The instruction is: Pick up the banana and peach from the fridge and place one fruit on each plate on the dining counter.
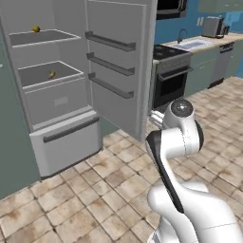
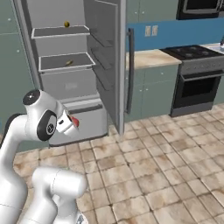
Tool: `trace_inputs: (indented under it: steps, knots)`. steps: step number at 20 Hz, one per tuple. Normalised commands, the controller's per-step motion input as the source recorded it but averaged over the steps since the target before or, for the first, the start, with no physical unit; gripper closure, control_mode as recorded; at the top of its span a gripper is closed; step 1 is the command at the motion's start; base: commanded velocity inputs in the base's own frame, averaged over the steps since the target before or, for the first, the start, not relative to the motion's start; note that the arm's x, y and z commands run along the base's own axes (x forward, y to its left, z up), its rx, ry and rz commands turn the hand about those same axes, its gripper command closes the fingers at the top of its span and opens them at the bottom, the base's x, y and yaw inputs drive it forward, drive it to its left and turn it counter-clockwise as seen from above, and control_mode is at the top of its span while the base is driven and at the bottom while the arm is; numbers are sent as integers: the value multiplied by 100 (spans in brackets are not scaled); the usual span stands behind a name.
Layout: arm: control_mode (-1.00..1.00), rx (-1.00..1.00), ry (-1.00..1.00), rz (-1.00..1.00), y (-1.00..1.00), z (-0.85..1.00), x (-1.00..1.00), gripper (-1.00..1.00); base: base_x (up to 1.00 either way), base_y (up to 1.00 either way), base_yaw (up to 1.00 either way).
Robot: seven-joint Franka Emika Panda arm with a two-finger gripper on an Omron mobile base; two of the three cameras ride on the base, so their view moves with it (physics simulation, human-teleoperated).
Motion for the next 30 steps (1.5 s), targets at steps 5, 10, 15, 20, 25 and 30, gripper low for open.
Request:
trace_inputs:
  steps: [5, 10, 15, 20, 25, 30]
  knots:
    - [100, 0, 0, 0, 0, 0, 0, 100, -82, 0, -33]
    - [100, 0, 0, 0, 0, 0, 0, 100, -69, 0, -35]
    - [100, 0, 0, 0, 0, 0, 0, 100, -45, -9, -28]
    - [100, 0, 0, 0, 0, 0, 0, 100, -7, -48, -16]
    - [100, 0, 0, 0, 0, 0, 0, 100, 0, -73, -7]
    - [100, 0, 0, 0, 0, 0, 0, 100, 2, -98, 0]
